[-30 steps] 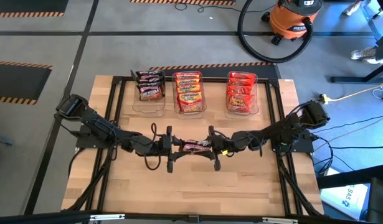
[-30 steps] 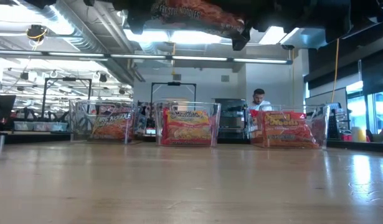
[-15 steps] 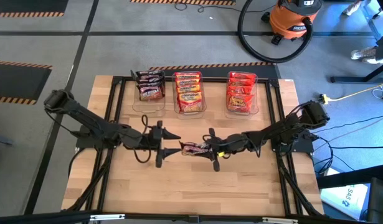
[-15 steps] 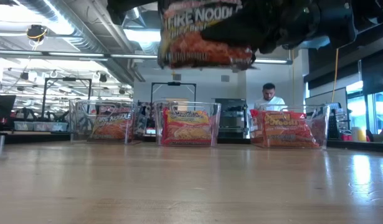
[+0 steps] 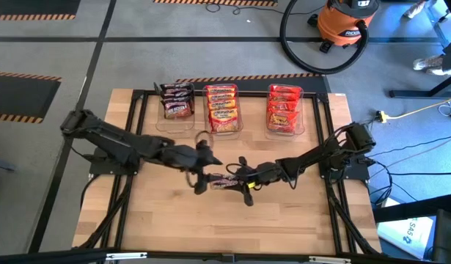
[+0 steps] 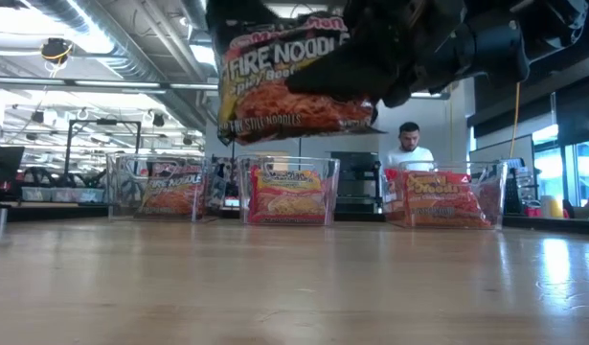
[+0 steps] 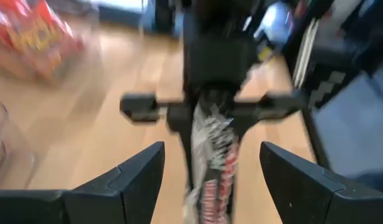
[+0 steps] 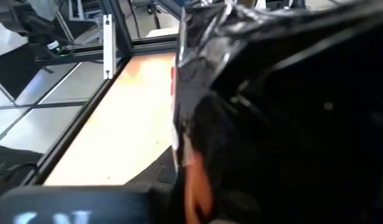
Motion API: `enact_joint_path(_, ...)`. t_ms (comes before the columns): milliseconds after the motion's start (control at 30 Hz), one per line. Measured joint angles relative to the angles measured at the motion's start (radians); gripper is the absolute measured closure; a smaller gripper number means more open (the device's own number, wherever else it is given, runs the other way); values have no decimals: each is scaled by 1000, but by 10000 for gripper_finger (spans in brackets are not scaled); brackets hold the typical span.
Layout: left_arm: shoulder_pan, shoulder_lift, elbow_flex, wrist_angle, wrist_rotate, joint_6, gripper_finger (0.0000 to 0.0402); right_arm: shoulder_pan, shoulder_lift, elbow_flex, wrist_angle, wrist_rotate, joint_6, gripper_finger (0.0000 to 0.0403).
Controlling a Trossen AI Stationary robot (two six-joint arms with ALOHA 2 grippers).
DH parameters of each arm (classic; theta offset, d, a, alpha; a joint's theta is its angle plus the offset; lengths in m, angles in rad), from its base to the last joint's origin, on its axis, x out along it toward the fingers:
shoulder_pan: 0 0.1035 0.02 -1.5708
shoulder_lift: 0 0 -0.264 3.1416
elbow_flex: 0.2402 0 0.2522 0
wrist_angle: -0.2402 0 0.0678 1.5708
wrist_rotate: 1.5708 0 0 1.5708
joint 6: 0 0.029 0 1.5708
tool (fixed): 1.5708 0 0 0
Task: Sort Maruchan noodles
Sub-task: Put the black noodle pack into the left transparent bin
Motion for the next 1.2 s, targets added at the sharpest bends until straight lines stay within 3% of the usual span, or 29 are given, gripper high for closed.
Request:
enact_joint_path(333, 66, 234, 247, -251, 250, -51, 145, 0, 0, 18, -41, -8, -1, 302)
enact_joint_path(733, 83, 345, 287, -318, 239, -47, 152, 0, 0, 18, -45, -1, 2, 301)
enact_joint_path(900, 83, 347, 287, -318, 246, -45, 186, 0, 0, 18, -44, -1, 2, 300)
enact_joint_path(1200, 79, 347, 287, -319, 227, -44, 291, 0, 0, 17, -33, -2, 11, 261)
